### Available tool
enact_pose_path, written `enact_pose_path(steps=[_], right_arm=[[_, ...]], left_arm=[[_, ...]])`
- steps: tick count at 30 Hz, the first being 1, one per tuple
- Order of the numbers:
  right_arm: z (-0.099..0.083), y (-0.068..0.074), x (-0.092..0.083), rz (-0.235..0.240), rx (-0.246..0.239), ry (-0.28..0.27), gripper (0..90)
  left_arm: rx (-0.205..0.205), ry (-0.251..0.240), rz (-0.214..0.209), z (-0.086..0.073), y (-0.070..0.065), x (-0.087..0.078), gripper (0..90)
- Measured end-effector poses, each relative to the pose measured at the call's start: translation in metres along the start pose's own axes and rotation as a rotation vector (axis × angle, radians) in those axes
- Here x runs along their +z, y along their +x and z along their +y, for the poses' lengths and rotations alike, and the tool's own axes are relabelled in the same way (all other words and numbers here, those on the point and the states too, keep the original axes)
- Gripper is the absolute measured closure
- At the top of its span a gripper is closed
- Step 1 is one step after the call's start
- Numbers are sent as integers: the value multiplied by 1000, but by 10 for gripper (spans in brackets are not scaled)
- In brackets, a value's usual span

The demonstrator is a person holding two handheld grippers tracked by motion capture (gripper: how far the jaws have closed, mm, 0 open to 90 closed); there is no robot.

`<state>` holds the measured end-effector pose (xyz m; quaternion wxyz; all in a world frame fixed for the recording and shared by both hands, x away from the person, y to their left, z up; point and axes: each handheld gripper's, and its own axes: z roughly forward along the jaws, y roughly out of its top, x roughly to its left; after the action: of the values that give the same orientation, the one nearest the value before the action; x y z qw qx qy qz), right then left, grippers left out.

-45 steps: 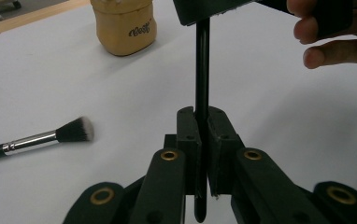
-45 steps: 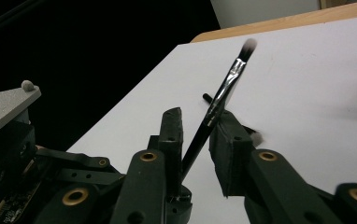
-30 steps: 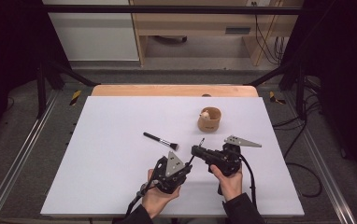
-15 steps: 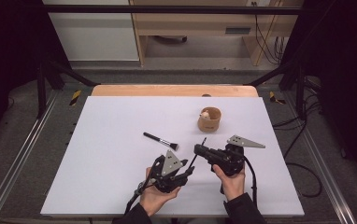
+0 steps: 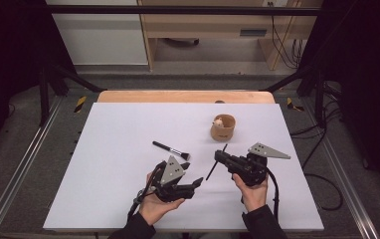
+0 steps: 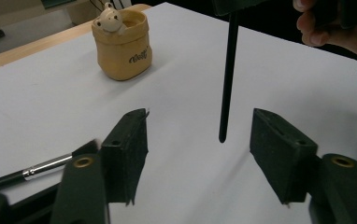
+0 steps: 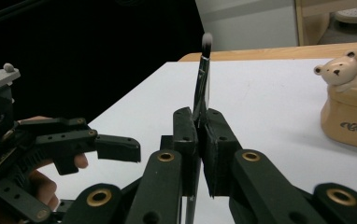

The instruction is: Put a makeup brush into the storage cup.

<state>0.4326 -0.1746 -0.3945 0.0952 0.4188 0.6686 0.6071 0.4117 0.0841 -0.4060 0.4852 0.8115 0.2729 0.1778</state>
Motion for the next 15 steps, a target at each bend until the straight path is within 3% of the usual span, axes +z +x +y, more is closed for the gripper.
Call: enact_pose_path(steps=[5, 11, 15], right_arm=[[1, -2, -2, -23, -20, 0, 849], [1, -3, -3, -43, -44, 3, 848], [2, -4, -5, -51, -51, -1, 848]], left_arm=[[1, -1, -8, 0, 9, -7, 247], [22, -4, 20, -4, 19, -20, 199], [8, -24, 36, -9, 28, -32, 183]])
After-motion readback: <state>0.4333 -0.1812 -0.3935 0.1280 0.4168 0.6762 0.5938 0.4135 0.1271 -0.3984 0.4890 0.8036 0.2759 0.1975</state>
